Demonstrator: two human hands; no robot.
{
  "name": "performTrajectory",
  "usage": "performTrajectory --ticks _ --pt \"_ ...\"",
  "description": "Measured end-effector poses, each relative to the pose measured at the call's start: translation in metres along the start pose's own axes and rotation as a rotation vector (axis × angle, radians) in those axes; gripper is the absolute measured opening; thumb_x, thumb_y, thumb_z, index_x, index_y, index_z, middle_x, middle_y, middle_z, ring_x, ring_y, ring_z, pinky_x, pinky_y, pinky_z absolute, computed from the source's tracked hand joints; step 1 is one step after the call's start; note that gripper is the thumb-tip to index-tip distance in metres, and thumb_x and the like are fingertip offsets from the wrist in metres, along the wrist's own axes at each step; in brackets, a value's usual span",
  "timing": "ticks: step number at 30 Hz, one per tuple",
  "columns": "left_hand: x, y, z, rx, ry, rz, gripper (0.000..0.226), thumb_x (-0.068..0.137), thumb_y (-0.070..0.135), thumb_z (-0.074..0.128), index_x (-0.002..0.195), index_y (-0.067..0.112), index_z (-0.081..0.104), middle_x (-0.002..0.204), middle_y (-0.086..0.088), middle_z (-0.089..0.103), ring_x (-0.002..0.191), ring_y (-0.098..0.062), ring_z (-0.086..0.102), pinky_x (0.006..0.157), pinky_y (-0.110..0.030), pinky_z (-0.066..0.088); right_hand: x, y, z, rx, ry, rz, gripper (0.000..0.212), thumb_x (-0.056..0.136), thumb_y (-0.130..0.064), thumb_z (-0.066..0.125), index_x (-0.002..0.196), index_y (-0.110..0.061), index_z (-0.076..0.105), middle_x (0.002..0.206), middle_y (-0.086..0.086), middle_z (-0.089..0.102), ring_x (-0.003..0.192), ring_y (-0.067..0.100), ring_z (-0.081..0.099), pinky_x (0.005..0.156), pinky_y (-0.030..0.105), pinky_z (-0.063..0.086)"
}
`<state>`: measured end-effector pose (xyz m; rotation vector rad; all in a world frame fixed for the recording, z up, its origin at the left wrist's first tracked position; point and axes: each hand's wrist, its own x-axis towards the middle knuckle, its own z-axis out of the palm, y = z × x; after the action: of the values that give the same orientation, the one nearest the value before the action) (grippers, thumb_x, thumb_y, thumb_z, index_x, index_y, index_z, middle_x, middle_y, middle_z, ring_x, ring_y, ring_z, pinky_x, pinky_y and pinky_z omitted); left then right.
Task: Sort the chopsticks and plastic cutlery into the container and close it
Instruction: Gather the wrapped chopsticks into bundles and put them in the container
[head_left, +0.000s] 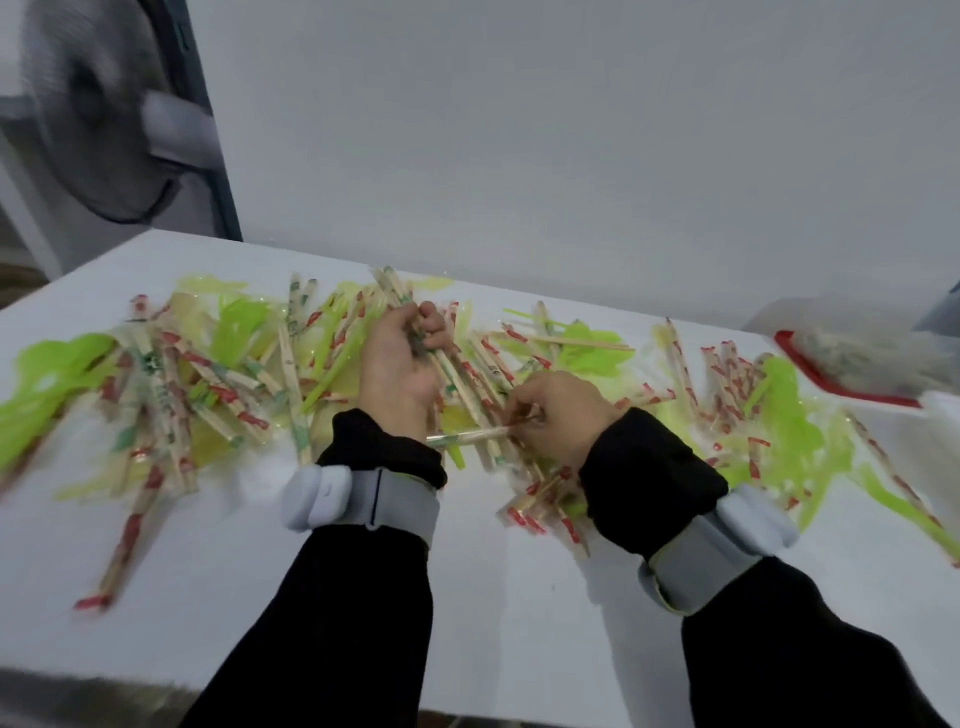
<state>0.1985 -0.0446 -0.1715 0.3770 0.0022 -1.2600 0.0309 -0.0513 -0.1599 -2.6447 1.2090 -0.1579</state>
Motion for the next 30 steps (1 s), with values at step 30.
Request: performTrajectory --ticks 30 --pt "-0.014 -0.019 0.005 1.739 0.217 0.149 0.034 0.085 0.002 0.054 0.119 0.003 0.048 0.078 -0.013 0.067 0.066 -0.023 0.063 0.053 -0.025 0.045 0.054 0.005 0.006 -0.038 0.003 0.377 0.006 0.083 -0.011 0.057 0.082 -0.008 0.062 0.082 0.010 0.063 0.084 0.028 0.063 0.070 0.027 0.047"
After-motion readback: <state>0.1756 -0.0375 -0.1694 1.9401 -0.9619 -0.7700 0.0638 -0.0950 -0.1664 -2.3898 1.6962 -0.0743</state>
